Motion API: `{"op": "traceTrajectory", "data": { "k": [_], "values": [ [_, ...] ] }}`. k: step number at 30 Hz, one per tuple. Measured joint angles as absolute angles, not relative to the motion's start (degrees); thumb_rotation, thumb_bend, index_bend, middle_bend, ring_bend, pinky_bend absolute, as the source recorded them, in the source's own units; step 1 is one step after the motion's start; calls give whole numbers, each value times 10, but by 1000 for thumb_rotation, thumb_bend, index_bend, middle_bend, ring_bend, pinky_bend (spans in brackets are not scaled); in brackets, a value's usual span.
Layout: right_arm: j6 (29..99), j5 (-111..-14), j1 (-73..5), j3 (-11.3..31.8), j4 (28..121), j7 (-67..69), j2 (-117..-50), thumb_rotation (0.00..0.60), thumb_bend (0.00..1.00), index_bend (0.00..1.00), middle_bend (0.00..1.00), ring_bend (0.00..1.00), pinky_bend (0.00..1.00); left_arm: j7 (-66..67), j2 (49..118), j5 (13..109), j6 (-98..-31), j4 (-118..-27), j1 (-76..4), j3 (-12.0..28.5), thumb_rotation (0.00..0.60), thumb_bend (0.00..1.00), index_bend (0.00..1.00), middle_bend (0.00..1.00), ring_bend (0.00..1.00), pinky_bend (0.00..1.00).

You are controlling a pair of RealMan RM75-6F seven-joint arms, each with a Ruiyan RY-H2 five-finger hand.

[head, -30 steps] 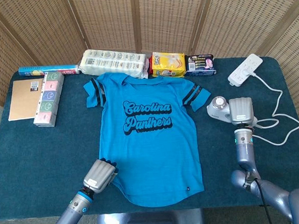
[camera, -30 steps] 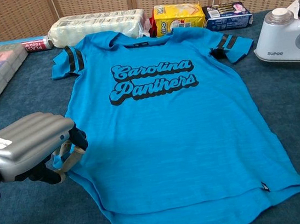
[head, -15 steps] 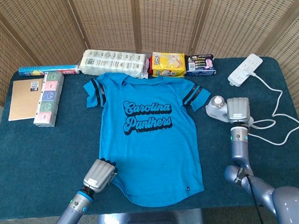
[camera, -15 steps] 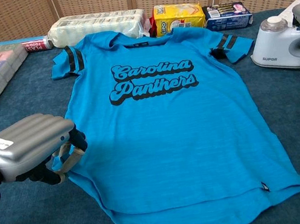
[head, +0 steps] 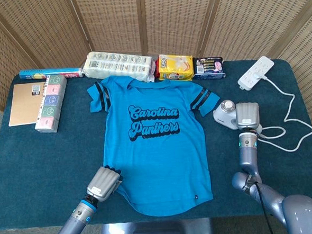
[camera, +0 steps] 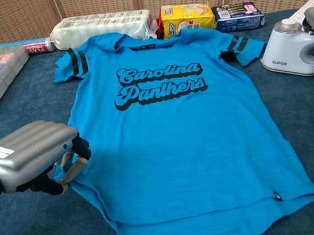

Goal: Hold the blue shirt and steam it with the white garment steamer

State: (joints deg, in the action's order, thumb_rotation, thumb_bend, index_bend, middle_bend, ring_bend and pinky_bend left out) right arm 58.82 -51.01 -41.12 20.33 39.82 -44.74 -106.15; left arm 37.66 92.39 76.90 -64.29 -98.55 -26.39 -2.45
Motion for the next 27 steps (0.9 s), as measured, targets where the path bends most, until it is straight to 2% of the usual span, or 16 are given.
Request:
{"op": "traceTrajectory", "data": {
  "k": [5,11,24,27],
  "values": [
    [591,-506,-408,207,406,-448,-1060,600,323,320,420,427,431,376,925,770,-643,-985,-264,-25,600,438,809,713,574,493],
    [593,-500,-403,211,425,-449,-1051,600,323,244,357,353,348,377,926,771,-643,-984,-265,-26,600,438,809,712,574,493],
    [595,-486,-392,213,475,-454,-1027,600,325,133,280,254,258,376,928,772,-644,-984,-265,-26,600,438,809,712,574,493],
    [598,-482,-387,210,490,-459,-1022,600,333,92,251,218,213,376,928,774,-644,-984,-265,-27,600,438,809,712,574,493]
  ]
}}
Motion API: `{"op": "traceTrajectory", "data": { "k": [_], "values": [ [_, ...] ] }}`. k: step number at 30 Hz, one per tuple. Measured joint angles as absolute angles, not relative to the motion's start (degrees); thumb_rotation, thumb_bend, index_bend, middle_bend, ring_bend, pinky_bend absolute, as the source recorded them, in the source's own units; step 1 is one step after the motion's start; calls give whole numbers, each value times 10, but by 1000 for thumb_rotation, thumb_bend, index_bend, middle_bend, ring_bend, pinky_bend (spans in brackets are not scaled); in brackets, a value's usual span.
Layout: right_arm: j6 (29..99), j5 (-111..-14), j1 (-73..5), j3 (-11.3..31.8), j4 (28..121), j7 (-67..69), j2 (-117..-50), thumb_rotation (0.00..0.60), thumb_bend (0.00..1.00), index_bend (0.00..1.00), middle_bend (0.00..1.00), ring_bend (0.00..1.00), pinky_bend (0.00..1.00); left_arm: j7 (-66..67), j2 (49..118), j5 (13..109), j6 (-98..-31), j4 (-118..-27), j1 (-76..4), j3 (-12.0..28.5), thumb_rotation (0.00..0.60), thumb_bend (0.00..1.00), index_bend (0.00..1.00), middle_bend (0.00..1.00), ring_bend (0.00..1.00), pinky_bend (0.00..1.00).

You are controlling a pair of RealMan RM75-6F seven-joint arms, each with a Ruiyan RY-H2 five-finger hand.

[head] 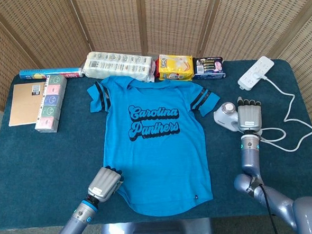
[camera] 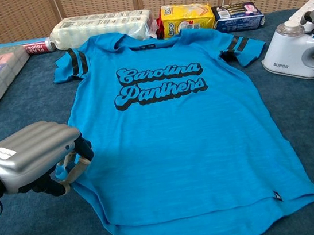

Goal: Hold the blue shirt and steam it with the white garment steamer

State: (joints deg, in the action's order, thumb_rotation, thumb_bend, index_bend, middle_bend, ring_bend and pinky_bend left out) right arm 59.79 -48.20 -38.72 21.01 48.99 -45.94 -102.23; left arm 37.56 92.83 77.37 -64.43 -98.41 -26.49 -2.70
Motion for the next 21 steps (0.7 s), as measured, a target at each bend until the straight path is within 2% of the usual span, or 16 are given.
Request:
{"op": "traceTrajectory", "data": {
  "k": [4,10,21],
  "values": [
    [610,-482,-384,204,493,-463,-1024,600,348,34,214,178,159,374,928,775,-645,-984,-265,-27,600,439,810,712,574,493],
    [619,-483,-381,201,492,-458,-1031,600,352,2,177,153,125,373,927,778,-647,-982,-264,-27,600,438,809,712,574,493],
    [636,-489,-378,200,483,-446,-1041,600,390,0,152,132,105,368,929,782,-647,-981,-263,-29,600,437,810,713,574,493]
  ]
}}
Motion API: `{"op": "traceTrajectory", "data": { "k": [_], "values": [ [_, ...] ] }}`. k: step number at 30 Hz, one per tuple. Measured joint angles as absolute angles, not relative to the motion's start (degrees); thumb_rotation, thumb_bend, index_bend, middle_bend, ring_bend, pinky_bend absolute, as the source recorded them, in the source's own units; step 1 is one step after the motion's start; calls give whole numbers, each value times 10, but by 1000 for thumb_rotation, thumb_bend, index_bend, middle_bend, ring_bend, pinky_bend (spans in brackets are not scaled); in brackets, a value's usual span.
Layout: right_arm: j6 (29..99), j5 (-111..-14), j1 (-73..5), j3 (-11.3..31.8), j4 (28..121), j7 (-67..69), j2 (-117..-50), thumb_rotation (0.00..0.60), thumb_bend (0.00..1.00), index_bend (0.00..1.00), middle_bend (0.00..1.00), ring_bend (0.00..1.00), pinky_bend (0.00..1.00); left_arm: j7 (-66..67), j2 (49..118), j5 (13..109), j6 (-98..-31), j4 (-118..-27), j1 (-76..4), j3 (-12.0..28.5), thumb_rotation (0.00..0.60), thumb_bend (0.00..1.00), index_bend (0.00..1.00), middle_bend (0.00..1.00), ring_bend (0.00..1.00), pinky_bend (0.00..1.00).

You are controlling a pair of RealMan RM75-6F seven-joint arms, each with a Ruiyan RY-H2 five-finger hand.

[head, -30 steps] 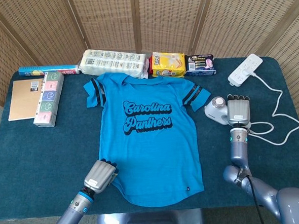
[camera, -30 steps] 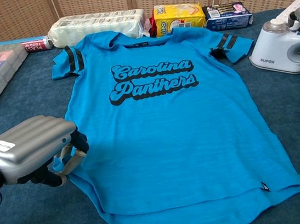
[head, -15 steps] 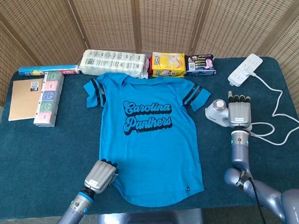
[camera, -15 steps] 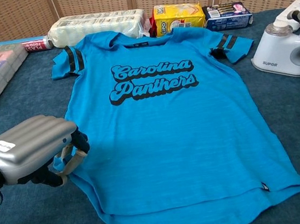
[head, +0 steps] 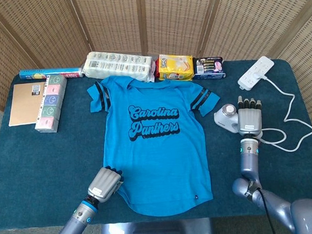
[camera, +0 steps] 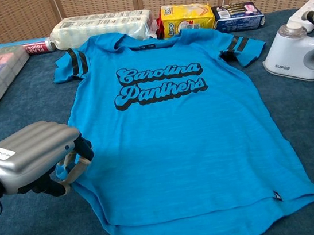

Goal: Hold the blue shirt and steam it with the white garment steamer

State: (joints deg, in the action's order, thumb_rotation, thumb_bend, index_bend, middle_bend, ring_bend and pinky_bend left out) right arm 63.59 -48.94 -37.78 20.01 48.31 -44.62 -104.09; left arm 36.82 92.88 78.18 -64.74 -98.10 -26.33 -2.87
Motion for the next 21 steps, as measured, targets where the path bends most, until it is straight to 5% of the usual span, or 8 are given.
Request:
{"op": "traceTrajectory", "data": {
  "k": [21],
  "values": [
    [667,-502,-354,194,563,-439,-1008,600,387,0,155,133,104,367,927,787,-648,-981,-264,-28,600,438,810,712,574,493]
  ]
}}
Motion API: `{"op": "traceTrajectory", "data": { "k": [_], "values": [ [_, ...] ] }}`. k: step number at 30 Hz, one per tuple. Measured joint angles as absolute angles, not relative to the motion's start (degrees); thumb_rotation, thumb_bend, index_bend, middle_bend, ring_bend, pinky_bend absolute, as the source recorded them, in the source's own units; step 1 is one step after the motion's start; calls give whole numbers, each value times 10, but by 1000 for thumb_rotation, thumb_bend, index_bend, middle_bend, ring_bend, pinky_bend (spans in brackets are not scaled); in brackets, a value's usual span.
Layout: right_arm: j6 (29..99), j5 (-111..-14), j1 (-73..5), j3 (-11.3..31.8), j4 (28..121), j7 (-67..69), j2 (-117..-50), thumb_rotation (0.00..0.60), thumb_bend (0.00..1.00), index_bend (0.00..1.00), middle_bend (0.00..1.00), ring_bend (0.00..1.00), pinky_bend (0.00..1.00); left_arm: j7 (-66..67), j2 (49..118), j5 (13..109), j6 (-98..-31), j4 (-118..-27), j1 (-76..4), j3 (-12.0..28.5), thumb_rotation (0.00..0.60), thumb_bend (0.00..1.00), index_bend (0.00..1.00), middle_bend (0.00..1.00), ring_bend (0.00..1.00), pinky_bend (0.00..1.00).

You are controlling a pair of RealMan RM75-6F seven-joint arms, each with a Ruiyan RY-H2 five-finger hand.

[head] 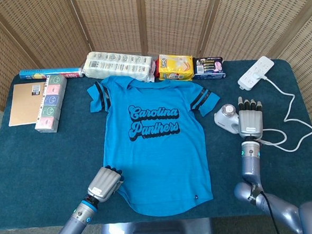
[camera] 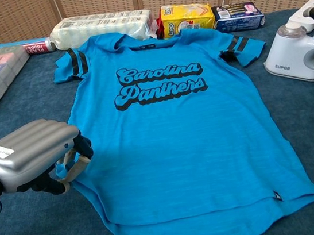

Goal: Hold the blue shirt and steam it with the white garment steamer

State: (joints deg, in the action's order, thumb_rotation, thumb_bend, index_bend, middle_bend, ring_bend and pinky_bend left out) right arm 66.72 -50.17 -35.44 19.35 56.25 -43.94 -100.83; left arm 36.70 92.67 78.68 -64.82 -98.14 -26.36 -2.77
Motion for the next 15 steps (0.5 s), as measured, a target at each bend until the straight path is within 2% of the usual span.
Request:
{"op": "traceTrajectory", "data": {
  "k": [10,15],
  "values": [
    [681,-505,-336,180,632,-450,-977,600,385,0,157,136,104,367,927,789,-647,-982,-264,-28,600,438,809,713,574,493],
    [679,-498,-336,178,621,-455,-980,600,385,0,157,136,104,367,928,790,-648,-983,-264,-28,600,438,809,713,574,493]
  ]
}}
